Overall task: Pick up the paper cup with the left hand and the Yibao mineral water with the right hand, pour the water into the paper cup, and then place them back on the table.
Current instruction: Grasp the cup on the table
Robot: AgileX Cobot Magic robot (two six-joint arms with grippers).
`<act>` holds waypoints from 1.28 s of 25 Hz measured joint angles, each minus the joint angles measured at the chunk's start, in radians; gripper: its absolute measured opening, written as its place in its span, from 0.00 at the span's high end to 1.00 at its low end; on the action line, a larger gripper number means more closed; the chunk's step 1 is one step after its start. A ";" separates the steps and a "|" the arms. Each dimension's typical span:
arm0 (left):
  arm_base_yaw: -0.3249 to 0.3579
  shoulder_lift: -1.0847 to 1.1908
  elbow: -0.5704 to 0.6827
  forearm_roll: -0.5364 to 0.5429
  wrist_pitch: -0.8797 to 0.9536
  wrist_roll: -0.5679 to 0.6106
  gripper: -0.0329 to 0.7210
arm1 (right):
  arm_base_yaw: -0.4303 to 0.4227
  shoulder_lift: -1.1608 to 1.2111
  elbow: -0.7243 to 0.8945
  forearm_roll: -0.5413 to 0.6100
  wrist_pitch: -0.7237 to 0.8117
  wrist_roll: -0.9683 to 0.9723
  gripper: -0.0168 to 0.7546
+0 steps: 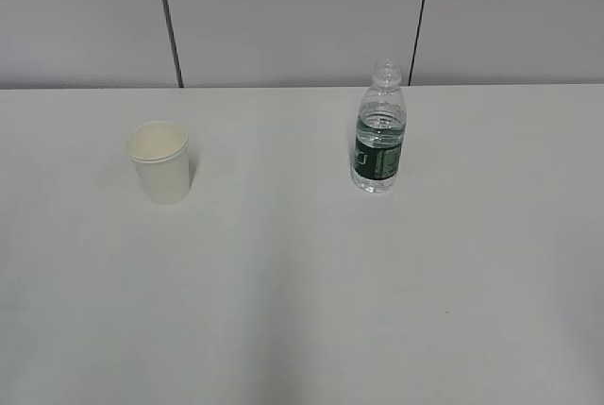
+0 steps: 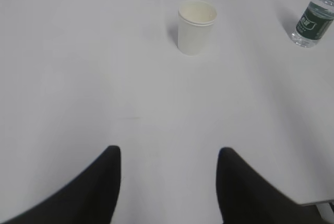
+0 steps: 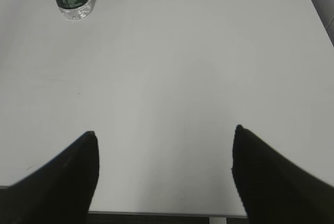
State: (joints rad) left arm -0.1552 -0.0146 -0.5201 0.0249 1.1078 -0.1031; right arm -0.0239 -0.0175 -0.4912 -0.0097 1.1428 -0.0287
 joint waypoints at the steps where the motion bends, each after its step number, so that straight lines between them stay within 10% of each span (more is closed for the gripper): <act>1: 0.000 0.000 0.000 0.000 0.000 0.000 0.47 | 0.000 0.000 0.000 0.000 0.000 0.000 0.22; 32: 0.000 0.000 -0.025 0.018 -0.097 0.000 0.47 | 0.000 0.000 -0.028 0.017 -0.124 0.034 0.22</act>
State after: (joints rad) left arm -0.1552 -0.0146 -0.5449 0.0425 1.0111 -0.1031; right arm -0.0239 -0.0175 -0.5196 0.0074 1.0189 0.0057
